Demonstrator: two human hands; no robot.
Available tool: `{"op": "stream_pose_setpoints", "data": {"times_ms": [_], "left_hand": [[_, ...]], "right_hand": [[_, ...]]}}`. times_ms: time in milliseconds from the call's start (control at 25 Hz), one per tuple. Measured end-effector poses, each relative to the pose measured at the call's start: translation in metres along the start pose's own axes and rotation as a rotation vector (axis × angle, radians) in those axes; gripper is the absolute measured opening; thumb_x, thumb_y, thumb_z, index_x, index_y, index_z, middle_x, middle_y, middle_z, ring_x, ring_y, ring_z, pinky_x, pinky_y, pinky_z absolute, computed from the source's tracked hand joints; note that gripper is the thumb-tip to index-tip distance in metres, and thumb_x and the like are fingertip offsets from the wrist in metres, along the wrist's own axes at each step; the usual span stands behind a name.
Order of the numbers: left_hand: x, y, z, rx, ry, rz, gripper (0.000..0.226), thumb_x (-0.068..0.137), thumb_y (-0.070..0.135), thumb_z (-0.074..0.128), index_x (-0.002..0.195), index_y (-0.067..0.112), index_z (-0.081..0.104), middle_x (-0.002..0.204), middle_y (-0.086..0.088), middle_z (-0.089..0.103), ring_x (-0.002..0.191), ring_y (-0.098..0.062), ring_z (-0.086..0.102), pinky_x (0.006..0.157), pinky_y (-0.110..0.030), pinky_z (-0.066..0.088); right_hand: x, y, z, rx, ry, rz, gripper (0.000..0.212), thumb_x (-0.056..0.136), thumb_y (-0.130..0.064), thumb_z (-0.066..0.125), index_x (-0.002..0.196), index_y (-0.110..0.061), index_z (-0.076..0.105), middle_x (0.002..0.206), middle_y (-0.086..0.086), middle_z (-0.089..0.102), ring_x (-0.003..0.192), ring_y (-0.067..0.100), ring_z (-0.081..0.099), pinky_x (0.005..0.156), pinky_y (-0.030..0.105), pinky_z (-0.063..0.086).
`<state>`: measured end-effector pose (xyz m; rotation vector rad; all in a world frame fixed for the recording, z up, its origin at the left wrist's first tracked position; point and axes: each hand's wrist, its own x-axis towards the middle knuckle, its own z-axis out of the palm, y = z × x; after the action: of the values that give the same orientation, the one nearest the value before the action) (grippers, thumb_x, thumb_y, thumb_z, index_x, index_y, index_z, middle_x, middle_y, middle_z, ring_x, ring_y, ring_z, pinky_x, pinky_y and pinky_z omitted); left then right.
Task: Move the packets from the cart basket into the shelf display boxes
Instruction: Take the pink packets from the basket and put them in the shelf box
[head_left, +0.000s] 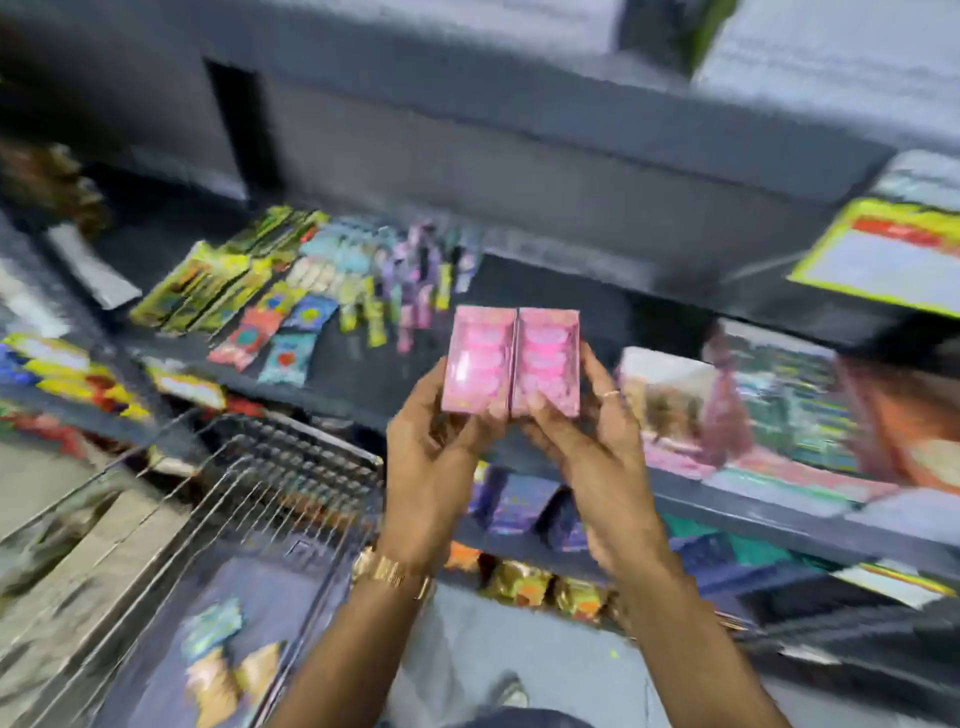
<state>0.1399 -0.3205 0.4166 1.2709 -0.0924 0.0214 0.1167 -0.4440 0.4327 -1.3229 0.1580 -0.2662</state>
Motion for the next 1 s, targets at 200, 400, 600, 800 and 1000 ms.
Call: {"op": "stream_pose_setpoints", "data": {"times_ms": [200, 400, 600, 800, 1000], "left_hand": [[0.006, -0.03, 0.108, 0.045, -0.235, -0.097, 0.038, 0.083, -0.01, 0.064, 0.114, 0.012, 0.065, 0.101, -0.009, 0.069, 0.088, -0.016, 0.06, 0.086, -0.047, 0.054], [0.008, -0.066, 0.163, 0.088, -0.268, -0.204, 0.048, 0.082, 0.003, 0.07, 0.127, 0.015, 0.059, 0.093, -0.008, 0.072, 0.075, -0.016, 0.068, 0.073, -0.033, 0.062], [0.026, -0.092, 0.165, 0.452, -0.242, -0.219, 0.051, 0.081, -0.001, 0.07, 0.128, 0.01, 0.058, 0.095, -0.018, 0.072, 0.082, -0.018, 0.062, 0.09, -0.047, 0.056], [0.038, -0.093, 0.163, 0.926, -0.432, -0.16, 0.05, 0.092, 0.019, 0.06, 0.14, 0.024, 0.046, 0.113, -0.014, 0.071, 0.102, -0.03, 0.066, 0.094, -0.043, 0.053], [0.043, -0.093, 0.169, 1.625, -0.487, 0.075, 0.045, 0.095, 0.033, 0.049, 0.139, 0.034, 0.039, 0.125, -0.013, 0.061, 0.114, -0.036, 0.058, 0.085, -0.043, 0.051]], "right_hand": [[0.003, -0.021, -0.108, -0.08, 0.231, -0.004, 0.029, 0.09, 0.001, 0.057, 0.116, -0.011, 0.063, 0.089, 0.001, 0.075, 0.075, 0.011, 0.07, 0.066, 0.02, 0.06], [0.008, -0.027, -0.168, -0.097, 0.268, -0.008, 0.026, 0.09, 0.001, 0.058, 0.105, -0.018, 0.066, 0.075, -0.004, 0.078, 0.067, 0.01, 0.072, 0.061, 0.021, 0.06], [0.025, -0.01, -0.185, -0.378, 0.191, 0.115, 0.028, 0.092, -0.012, 0.06, 0.119, -0.003, 0.061, 0.094, 0.012, 0.075, 0.076, 0.018, 0.072, 0.075, 0.038, 0.063], [0.041, 0.009, -0.189, -0.923, 0.151, 0.3, 0.045, 0.098, -0.031, 0.048, 0.14, -0.018, 0.039, 0.11, 0.019, 0.07, 0.086, 0.035, 0.07, 0.08, 0.046, 0.058], [0.053, 0.011, -0.183, -1.604, 0.178, 0.363, 0.033, 0.1, -0.012, 0.033, 0.126, -0.013, 0.054, 0.121, 0.014, 0.066, 0.112, 0.033, 0.064, 0.089, 0.039, 0.052]]}}
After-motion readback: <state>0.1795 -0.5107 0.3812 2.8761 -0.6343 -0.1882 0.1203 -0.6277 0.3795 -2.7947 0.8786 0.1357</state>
